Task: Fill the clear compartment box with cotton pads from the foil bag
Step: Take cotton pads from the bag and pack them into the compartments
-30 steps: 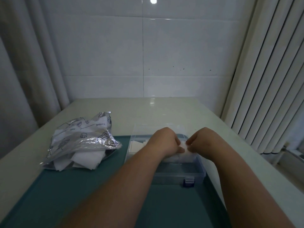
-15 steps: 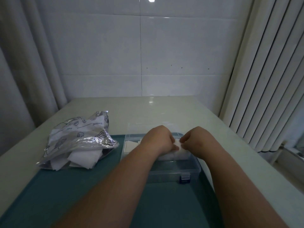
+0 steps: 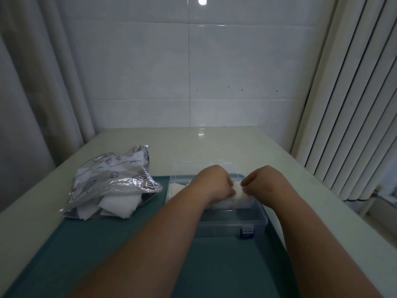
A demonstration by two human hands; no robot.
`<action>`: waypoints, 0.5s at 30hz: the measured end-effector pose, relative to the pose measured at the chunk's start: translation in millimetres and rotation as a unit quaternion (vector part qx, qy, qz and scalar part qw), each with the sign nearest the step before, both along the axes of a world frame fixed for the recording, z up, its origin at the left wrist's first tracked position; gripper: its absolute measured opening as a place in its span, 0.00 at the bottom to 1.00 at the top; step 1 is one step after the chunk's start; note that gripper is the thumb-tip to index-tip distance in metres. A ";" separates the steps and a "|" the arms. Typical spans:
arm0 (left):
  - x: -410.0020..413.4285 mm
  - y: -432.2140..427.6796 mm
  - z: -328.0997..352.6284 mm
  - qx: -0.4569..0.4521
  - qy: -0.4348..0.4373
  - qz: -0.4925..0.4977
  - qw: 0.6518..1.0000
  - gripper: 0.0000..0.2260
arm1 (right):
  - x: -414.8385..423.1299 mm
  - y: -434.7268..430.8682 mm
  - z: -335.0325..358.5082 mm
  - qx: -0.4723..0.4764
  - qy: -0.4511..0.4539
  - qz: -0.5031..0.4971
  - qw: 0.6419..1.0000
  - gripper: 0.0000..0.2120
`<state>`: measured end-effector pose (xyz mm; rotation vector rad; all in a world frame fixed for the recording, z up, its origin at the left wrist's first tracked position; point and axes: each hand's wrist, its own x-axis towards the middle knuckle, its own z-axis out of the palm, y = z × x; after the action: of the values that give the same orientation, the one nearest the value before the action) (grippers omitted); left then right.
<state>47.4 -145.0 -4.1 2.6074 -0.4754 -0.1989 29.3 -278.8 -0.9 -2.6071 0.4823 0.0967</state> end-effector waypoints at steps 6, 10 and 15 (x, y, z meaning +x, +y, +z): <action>-8.2 9.2 1.7 -0.035 -0.042 0.004 0.998 0.12 | -7.1 -1.7 2.6 0.016 -0.070 -0.020 0.997 0.12; -16.7 26.8 5.7 -0.077 -0.076 0.015 0.994 0.13 | -13.5 8.6 7.9 -0.009 -0.105 -0.001 0.994 0.12; -29.7 64.4 14.2 -0.106 -0.116 0.044 0.987 0.12 | -26.7 30.0 11.9 -0.014 -0.173 0.070 0.982 0.13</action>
<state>17.7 -80.6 10.1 2.4441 -0.4345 0.1779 2.6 -248.8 11.0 -2.6067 0.1780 -0.3157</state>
